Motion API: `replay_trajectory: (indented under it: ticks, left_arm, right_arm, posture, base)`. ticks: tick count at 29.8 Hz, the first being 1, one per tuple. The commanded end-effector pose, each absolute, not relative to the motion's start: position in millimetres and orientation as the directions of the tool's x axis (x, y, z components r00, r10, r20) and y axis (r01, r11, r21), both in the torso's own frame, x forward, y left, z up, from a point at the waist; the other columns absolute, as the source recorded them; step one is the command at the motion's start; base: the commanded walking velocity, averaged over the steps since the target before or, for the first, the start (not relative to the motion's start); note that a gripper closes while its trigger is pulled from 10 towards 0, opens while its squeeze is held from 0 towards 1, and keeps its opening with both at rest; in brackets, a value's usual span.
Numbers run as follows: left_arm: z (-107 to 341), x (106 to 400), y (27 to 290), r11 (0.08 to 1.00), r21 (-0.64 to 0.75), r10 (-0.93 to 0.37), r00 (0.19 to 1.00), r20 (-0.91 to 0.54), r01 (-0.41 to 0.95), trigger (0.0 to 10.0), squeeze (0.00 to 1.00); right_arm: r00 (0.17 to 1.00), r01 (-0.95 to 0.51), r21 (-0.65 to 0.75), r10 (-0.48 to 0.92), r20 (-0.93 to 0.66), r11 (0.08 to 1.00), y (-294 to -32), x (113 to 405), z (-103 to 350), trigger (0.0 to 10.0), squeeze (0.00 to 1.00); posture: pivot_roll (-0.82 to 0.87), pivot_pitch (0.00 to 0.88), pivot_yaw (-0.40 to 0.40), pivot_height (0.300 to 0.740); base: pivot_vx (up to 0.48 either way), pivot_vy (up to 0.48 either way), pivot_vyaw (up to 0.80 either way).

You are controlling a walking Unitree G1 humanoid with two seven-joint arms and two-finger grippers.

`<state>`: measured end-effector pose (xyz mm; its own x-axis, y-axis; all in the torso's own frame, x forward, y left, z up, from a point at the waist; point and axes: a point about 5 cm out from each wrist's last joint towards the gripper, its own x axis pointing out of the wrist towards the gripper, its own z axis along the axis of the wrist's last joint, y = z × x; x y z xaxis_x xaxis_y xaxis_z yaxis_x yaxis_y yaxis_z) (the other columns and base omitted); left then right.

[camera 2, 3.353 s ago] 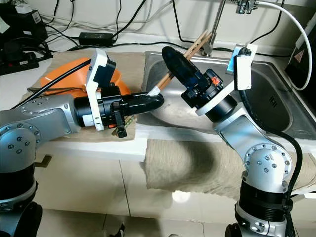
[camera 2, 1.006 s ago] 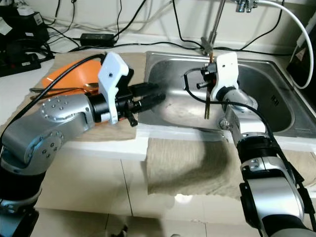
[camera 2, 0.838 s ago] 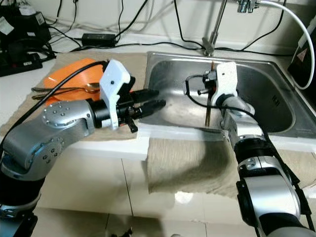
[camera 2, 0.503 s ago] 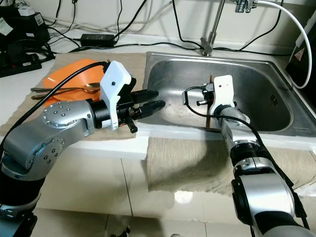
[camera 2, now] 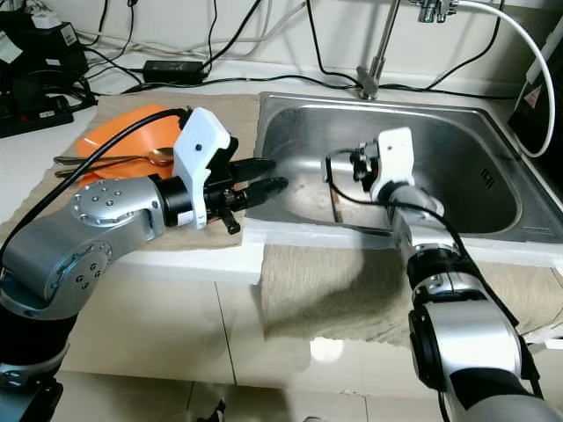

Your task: Kitchen organization

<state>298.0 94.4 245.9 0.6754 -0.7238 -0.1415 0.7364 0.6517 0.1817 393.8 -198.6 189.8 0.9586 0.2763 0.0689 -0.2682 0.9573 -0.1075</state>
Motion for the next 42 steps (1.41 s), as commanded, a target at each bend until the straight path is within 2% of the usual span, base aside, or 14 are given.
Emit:
replay_trajectory:
  ticks: [1, 6, 9, 11, 14, 21, 26, 28, 29, 30, 34, 37, 42]
  left_arm:
    - [254, 305, 104, 0.703, 0.22, -0.67, 0.734, -0.116, 0.676, 10.0, 0.0]
    - [276, 334, 163, 0.874, 0.358, -0.326, 0.943, -0.067, 0.328, 10.0, 0.0]
    - [279, 336, 172, 0.884, 0.373, -0.28, 0.958, -0.062, 0.282, 10.0, 0.0]
    - [281, 340, 203, 0.904, 0.385, -0.15, 0.982, -0.118, 0.185, 10.0, 1.0]
    - [280, 339, 210, 0.906, 0.373, -0.149, 0.977, -0.154, 0.198, 10.0, 1.0]
    - [280, 339, 209, 0.858, 0.385, -0.284, 0.939, -0.192, 0.339, 10.0, 1.0]
    - [284, 335, 223, 0.833, 0.4, -0.318, 0.922, -0.219, 0.383, 10.0, 1.0]
    - [283, 327, 232, 0.788, 0.437, -0.347, 0.899, -0.268, 0.435, 10.0, 1.0]
    - [282, 324, 234, 0.769, 0.449, -0.357, 0.888, -0.289, 0.455, 10.0, 0.26]
    - [280, 321, 236, 0.754, 0.451, -0.368, 0.876, -0.311, 0.477, 10.0, 0.0]
    - [272, 314, 236, 0.728, 0.417, -0.409, 0.833, -0.373, 0.545, 10.0, 0.0]
    - [267, 311, 233, 0.713, 0.383, -0.439, 0.801, -0.408, 0.586, 10.0, 0.0]
    - [264, 307, 242, 0.712, 0.401, -0.409, 0.805, -0.43, 0.576, 10.0, 0.0]
  right_arm:
    - [0.935, -0.298, -0.104, 0.312, 0.166, 0.949, -193, 396, 213, 10.0, 0.0]
    - [0.855, -0.416, -0.078, 0.419, 0.305, 0.906, -178, 385, 248, 10.0, 0.0]
    - [0.846, -0.436, -0.075, 0.436, 0.305, 0.897, -176, 383, 249, 10.0, 0.0]
    - [0.794, -0.546, -0.127, 0.56, 0.237, 0.828, -163, 367, 238, 10.0, 0.0]
    - [0.762, -0.598, -0.149, 0.616, 0.199, 0.788, -156, 357, 231, 10.0, 0.0]
    - [0.685, -0.707, -0.121, 0.717, 0.133, 0.697, -147, 328, 219, 10.0, 0.0]
    - [0.648, -0.748, -0.125, 0.758, 0.075, 0.652, -146, 314, 212, 10.0, 0.0]
    - [0.633, -0.764, -0.125, 0.773, 0.047, 0.633, -146, 308, 209, 10.0, 0.0]
    - [0.627, -0.769, -0.125, 0.778, 0.037, 0.627, -146, 306, 208, 10.0, 0.0]
    - [0.624, -0.773, -0.123, 0.781, 0.028, 0.622, -146, 304, 207, 10.0, 0.0]
    - [0.606, -0.79, -0.114, 0.795, 0.001, 0.603, -145, 299, 206, 10.0, 0.0]
    - [0.559, -0.826, -0.115, 0.828, -0.043, 0.552, -141, 292, 204, 10.0, 0.0]
    - [0.544, -0.837, -0.115, 0.837, -0.056, 0.536, -139, 289, 204, 10.0, 0.0]
  posture:
    - [-0.01, 0.0, -0.026, 0.74]
    - [0.0, 0.0, -0.033, 0.74]
    - [0.0, 0.0, -0.033, 0.74]
    - [0.0, 0.0, -0.039, 0.74]
    - [0.0, 0.0, -0.039, 0.74]
    - [-0.01, 0.0, -0.039, 0.74]
    - [-0.01, 0.0, -0.039, 0.74]
    - [-0.02, 0.0, -0.027, 0.74]
    - [-0.02, 0.0, -0.027, 0.74]
    - [-0.02, 0.0, -0.028, 0.74]
    - [-0.02, 0.0, -0.032, 0.74]
    - [-0.02, 0.0, -0.032, 0.74]
    - [-0.02, 0.0, -0.034, 0.74]
  base:
    - [0.0, 0.0, 0.0]
    - [0.0, 0.0, 0.0]
    - [0.0, 0.0, 0.0]
    - [0.0, 0.0, 0.0]
    - [0.0, 0.0, 0.0]
    - [0.0, 0.0, 0.0]
    - [0.0, 0.0, 0.0]
    - [0.0, 0.0, 0.0]
    - [0.0, 0.0, 0.0]
    - [0.0, 0.0, 0.0]
    - [0.0, 0.0, 0.0]
    - [0.0, 0.0, 0.0]
    - [0.0, 0.0, 0.0]
